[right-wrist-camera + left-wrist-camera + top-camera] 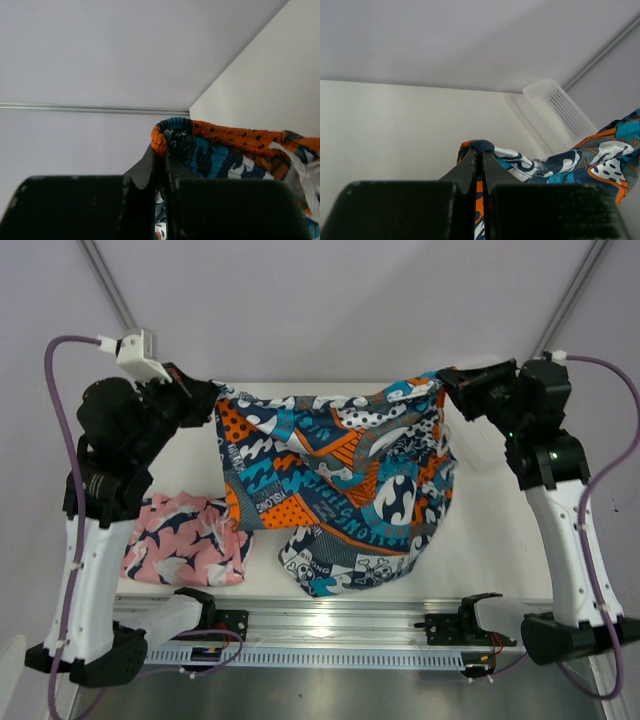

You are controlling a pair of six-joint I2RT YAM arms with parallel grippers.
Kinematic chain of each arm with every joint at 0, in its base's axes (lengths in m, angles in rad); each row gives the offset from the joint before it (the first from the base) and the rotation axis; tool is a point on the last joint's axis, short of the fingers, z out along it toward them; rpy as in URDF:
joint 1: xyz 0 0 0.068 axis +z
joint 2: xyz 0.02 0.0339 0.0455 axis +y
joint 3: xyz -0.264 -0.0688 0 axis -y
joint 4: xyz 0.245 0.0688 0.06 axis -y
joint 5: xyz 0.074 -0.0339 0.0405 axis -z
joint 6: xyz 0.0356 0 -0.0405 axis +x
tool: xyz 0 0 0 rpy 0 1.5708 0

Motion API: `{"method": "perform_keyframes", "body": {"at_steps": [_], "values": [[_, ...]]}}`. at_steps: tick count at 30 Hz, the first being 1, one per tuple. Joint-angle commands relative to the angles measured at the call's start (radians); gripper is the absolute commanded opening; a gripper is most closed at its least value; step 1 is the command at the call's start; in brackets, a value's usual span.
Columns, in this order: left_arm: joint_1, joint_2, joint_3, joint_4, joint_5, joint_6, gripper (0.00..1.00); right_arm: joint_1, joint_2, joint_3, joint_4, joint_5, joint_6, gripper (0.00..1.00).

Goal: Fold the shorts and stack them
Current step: Flatten the shorts out

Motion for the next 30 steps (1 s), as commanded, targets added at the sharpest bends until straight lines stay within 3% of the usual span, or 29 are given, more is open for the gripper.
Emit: {"method": "perform_keyframes", "body": {"at_steps": [1, 6, 9, 18, 23, 30], "values": [[0.129, 0.065, 0.11, 0.039, 0.218, -0.05, 0.0, -0.009, 0.047, 0.031, 0.291, -0.144, 0.022, 0.0], [0.157, 0.114, 0.288, 0.021, 0.249, -0.029, 0.0, -0.064, 0.128, 0.089, 0.505, -0.293, 0.105, 0.0], [0.157, 0.056, 0.298, 0.056, 0.239, -0.016, 0.0, -0.086, 0.115, 0.106, 0.557, -0.362, 0.152, 0.0], [0.157, -0.179, 0.246, 0.073, 0.222, -0.01, 0.0, -0.087, -0.167, -0.03, 0.392, -0.309, 0.2, 0.0], [0.157, -0.208, 0.326, 0.021, 0.218, -0.016, 0.0, -0.086, -0.289, 0.002, 0.289, -0.257, 0.195, 0.0], [0.157, -0.144, 0.415, -0.009, 0.248, -0.05, 0.0, -0.086, -0.327, 0.068, 0.145, -0.168, 0.186, 0.0]]}}
